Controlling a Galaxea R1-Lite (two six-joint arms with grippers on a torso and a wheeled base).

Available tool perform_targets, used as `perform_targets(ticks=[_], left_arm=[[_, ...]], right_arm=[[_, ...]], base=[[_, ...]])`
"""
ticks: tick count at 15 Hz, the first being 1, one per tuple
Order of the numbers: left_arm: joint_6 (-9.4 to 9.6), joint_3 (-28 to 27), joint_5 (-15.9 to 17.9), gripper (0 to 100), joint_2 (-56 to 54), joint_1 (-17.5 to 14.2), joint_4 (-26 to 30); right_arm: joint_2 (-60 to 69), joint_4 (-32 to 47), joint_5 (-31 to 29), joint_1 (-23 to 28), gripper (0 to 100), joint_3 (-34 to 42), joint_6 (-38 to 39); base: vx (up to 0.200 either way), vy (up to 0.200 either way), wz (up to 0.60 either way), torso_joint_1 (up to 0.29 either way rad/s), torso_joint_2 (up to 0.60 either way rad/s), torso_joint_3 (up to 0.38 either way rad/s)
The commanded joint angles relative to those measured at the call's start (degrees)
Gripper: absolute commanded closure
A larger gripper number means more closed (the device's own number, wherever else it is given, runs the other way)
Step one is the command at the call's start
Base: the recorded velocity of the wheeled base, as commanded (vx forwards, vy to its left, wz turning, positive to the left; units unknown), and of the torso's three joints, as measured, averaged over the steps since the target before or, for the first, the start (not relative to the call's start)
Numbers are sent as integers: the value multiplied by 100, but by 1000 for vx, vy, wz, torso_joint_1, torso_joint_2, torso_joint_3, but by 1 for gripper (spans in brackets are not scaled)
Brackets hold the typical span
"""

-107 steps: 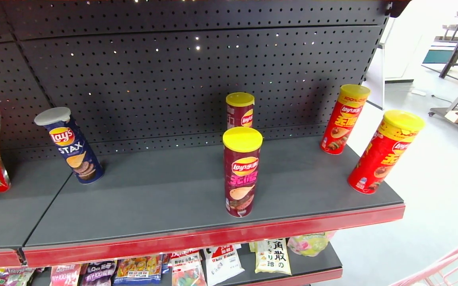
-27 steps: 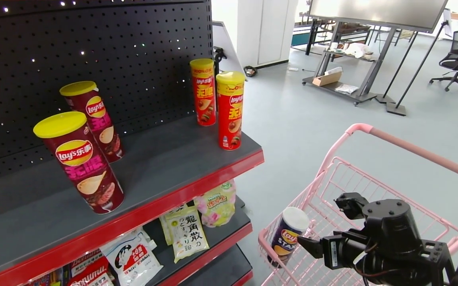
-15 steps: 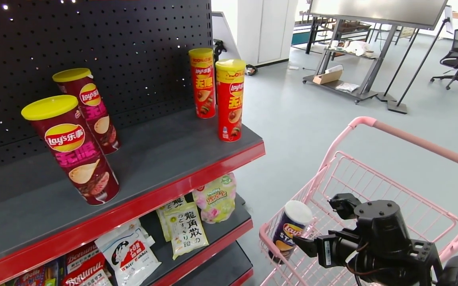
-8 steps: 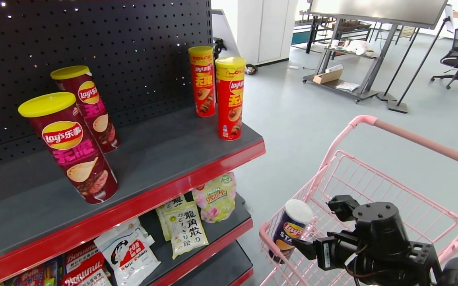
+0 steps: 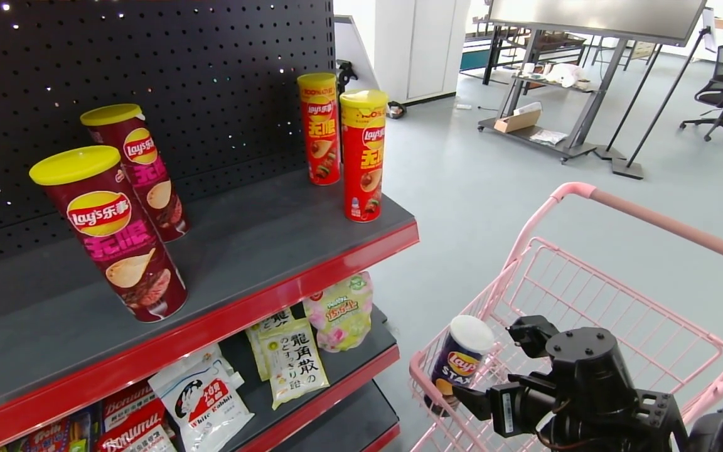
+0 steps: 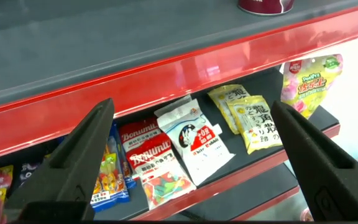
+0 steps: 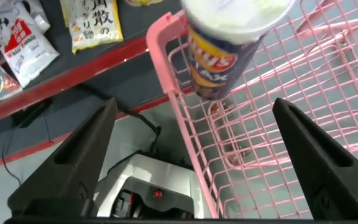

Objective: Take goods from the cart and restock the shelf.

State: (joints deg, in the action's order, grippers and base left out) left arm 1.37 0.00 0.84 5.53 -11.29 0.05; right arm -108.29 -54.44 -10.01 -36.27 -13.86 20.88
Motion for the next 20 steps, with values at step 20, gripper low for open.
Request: perform_targets(ticks=[20], left_arm=[[4, 0, 4, 0, 9, -5, 4]], right_arm=[[-1616, -2756, -379, 252, 0, 419, -664]], base=[[0, 0, 0, -25, 67, 43]])
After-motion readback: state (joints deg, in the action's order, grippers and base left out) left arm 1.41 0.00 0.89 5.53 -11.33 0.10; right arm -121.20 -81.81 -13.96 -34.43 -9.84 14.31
